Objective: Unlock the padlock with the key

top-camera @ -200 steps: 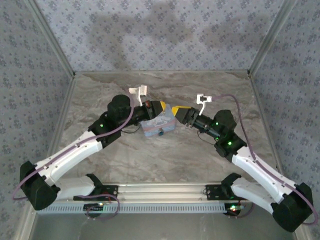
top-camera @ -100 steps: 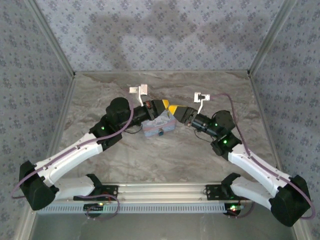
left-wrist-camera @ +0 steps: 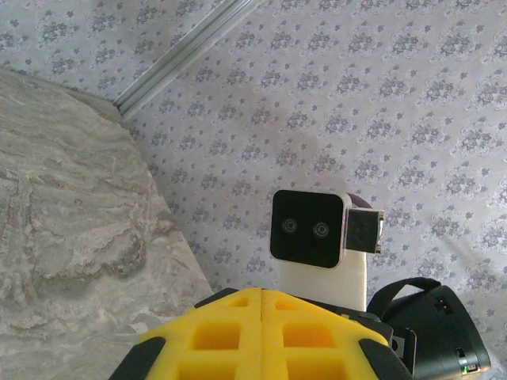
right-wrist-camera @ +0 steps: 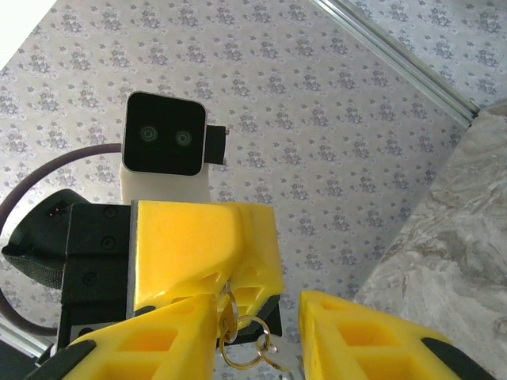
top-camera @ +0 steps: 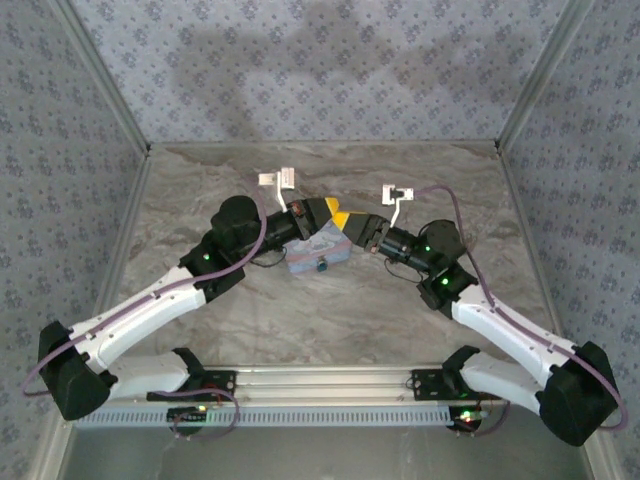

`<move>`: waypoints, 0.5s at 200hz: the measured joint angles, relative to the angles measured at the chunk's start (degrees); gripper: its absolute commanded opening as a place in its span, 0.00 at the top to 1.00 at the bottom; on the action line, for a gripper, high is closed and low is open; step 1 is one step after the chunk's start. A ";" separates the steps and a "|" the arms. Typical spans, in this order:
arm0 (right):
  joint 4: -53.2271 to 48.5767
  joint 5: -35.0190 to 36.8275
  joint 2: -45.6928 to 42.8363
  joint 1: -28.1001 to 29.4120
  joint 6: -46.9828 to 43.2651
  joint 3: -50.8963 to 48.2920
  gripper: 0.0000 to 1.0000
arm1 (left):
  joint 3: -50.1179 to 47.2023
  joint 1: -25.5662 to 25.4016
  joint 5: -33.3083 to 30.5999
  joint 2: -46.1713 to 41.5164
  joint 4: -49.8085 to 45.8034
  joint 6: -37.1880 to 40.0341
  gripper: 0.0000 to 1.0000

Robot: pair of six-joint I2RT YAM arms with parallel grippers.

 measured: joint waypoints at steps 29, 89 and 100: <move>1.46 -0.02 0.74 0.09 0.85 -0.02 0.68 | -0.28 -0.02 -0.26 0.00 0.68 -0.24 1.00; 3.56 0.02 1.27 0.52 2.16 0.13 0.95 | -1.07 -0.02 -1.29 -0.13 2.34 -0.42 1.00; 3.69 0.02 1.22 0.50 2.23 0.13 0.97 | -1.22 -0.02 -1.42 -0.37 2.47 -0.42 1.00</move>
